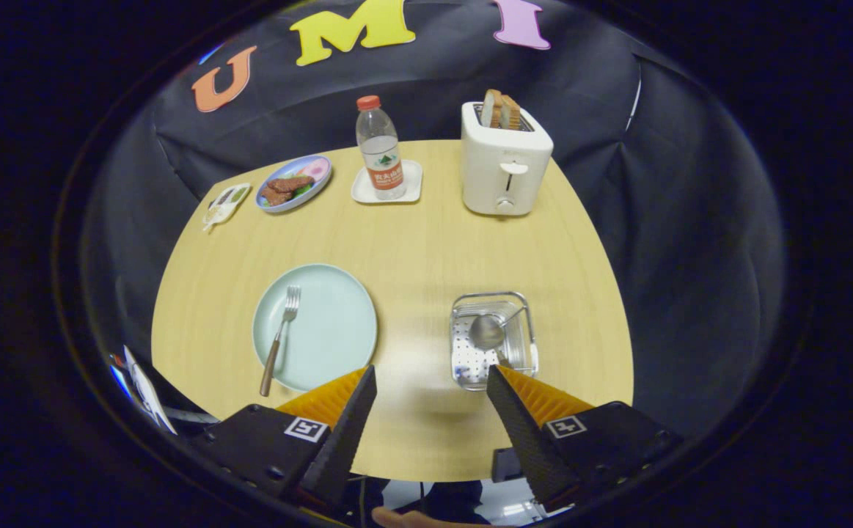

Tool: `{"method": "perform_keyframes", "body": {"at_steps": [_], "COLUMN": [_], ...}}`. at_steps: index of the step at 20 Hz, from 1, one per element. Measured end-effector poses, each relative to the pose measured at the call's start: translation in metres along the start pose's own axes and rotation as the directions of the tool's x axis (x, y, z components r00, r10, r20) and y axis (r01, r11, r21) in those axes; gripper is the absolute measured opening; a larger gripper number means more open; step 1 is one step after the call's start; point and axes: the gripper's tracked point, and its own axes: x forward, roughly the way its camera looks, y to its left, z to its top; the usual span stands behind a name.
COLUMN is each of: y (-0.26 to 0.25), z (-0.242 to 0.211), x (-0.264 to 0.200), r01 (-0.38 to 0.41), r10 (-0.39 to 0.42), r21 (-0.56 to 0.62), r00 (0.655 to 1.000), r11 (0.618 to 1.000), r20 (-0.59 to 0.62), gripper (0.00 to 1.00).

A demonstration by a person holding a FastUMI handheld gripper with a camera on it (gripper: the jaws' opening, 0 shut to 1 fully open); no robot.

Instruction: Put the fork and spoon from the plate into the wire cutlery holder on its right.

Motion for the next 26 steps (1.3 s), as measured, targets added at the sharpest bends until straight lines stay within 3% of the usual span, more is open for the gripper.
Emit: {"method": "perform_keyframes", "body": {"at_steps": [4,16,19,22,26], "y": [0.042,0.149,0.165,0.185,0.195], "z": [-0.003,-0.018,-0.02,-0.03,-0.035], "x": [0.01,0.057,0.069,0.084,0.1], "r01": [-0.017,-0.033,-0.026,-0.049,-0.033], "r10": [0.017,0.033,0.022,0.04,0.016], "r21": [-0.007,-0.004,0.04,0.077,0.113], "r00": [1.0,0.999,0.996,0.992,0.99], "r11": [1.0,0.999,0.999,0.996,0.993], "r20": [0.022,0.03,0.09,0.116,0.142], "gripper": [0.93,0.93,0.88,0.74,0.63]}}
